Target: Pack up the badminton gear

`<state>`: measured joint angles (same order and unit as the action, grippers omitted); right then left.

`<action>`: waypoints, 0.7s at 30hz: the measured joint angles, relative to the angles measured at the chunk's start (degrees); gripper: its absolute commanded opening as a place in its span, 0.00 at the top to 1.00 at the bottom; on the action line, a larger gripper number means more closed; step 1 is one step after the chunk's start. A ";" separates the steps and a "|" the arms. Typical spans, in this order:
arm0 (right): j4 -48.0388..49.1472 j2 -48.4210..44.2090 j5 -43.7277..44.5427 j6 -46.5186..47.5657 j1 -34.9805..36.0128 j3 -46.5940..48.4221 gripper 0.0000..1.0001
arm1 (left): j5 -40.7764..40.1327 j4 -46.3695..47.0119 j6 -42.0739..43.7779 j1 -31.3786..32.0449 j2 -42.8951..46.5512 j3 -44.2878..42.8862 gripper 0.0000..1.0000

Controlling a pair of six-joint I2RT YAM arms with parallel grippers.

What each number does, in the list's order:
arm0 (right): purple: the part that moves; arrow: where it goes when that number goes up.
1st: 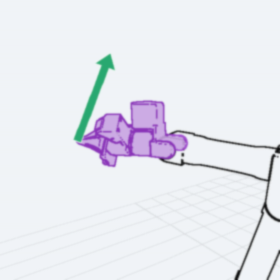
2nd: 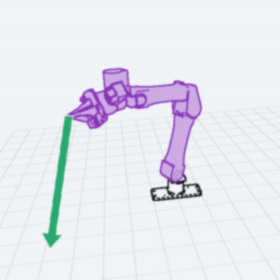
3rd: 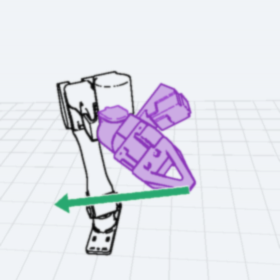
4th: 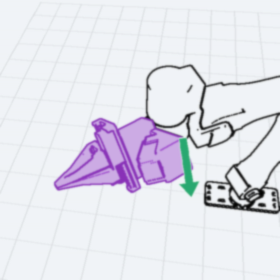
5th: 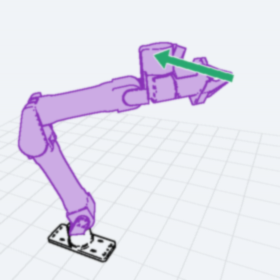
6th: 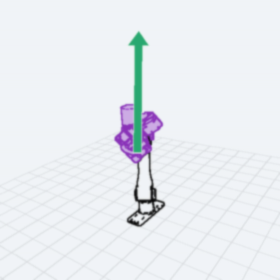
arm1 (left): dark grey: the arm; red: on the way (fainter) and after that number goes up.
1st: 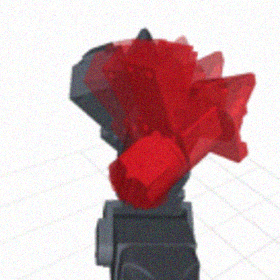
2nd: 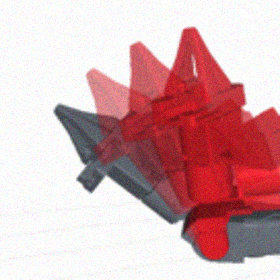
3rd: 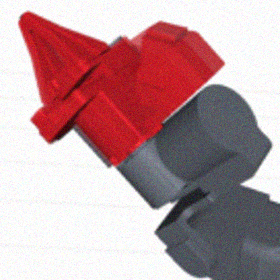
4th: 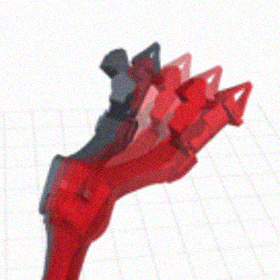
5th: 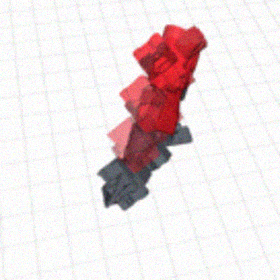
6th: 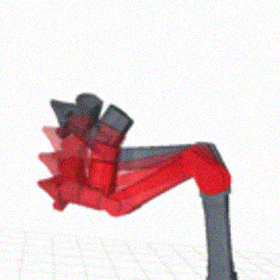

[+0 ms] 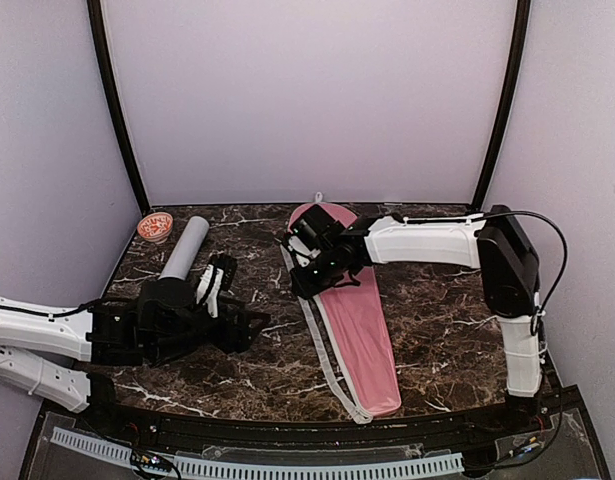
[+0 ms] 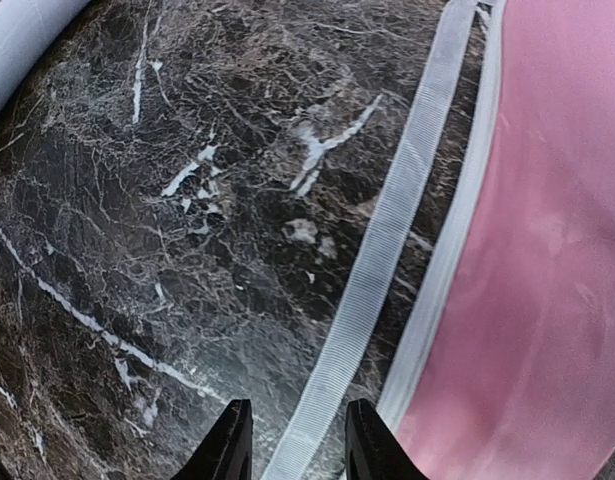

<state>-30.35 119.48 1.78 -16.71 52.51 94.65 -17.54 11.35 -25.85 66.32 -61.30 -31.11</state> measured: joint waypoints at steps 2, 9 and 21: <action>-0.44 2.34 0.59 -0.13 0.98 2.21 0.68 | -2.47 -2.47 -1.07 -0.55 1.60 0.22 0.29; -3.26 10.08 5.05 -0.44 1.73 8.33 0.67 | -7.58 -7.82 -3.45 -0.83 4.28 0.79 0.30; -7.41 15.58 10.14 -0.90 2.03 14.38 0.79 | -10.82 -8.50 -5.16 -0.83 5.40 1.92 0.30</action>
<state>-37.76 135.06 11.92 -17.61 54.54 109.03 -28.36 2.85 -31.00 65.49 -55.90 -29.19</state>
